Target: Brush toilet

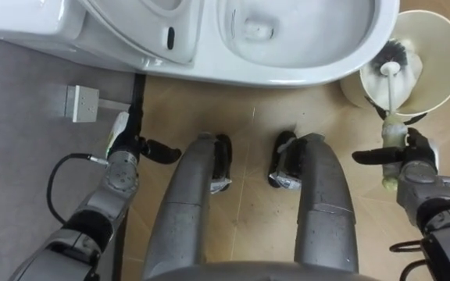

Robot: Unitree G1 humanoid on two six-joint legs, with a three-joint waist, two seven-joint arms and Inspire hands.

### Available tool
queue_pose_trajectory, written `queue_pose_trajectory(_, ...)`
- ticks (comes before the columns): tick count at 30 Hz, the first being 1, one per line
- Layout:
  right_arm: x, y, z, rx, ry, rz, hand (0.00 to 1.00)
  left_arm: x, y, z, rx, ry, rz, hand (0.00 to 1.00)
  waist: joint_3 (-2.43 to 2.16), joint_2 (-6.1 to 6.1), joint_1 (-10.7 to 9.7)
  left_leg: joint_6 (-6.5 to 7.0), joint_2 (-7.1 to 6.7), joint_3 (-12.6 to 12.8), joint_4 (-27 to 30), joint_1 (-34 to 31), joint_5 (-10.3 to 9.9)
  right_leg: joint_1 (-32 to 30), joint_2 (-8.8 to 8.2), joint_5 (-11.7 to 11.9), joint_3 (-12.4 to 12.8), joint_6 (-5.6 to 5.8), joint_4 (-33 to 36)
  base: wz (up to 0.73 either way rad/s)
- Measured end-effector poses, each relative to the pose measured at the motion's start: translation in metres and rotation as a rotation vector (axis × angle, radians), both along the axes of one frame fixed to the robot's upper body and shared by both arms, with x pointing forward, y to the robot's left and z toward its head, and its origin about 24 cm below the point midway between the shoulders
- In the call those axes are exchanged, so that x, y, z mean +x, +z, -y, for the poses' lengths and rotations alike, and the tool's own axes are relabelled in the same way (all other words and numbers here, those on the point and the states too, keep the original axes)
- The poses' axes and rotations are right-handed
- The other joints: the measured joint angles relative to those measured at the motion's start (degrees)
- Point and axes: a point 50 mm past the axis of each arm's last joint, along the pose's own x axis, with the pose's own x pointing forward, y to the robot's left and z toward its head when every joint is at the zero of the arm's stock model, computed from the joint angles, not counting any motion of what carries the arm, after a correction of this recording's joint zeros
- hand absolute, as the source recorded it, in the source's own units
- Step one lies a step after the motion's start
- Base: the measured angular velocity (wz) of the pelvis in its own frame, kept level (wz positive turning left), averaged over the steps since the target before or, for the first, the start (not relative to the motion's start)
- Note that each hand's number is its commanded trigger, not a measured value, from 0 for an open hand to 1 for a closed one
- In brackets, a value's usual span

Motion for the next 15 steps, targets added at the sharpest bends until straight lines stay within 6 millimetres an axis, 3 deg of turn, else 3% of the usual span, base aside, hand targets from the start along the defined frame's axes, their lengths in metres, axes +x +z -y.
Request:
queue_pose_trajectory(2,0.0,-0.0003,-0.0003,0.011,0.002,0.001,0.83,-0.0004,-0.0003,0.0001,0.0,-0.001,-0.001,0.0,0.01,-0.01,-0.05,-0.16,0.03,-0.02,0.02,0.0,-0.09,-0.1,0.02,-0.12,-0.01,-0.2,0.13,0.0)
queue_pose_trajectory(3,-0.0001,-0.0004,-0.0004,0.012,0.003,0.0,1.0,-0.0004,-0.0003,0.0001,0.0,-0.001,-0.001,0.0,0.01,-0.02,-0.08,-0.18,0.05,-0.02,0.02,0.0,-0.1,-0.11,0.01,-0.16,-0.02,-0.25,0.17,0.0)
queue_pose_trajectory(15,-0.0017,-0.0012,0.0011,0.067,-0.063,0.019,1.0,-0.0016,-0.0014,-0.0004,-0.056,0.043,-0.009,0.0,0.1,-0.18,-0.25,-0.33,0.32,-0.13,0.73,-0.07,-0.74,-0.09,0.18,-0.56,-0.11,-0.48,0.48,-0.01)
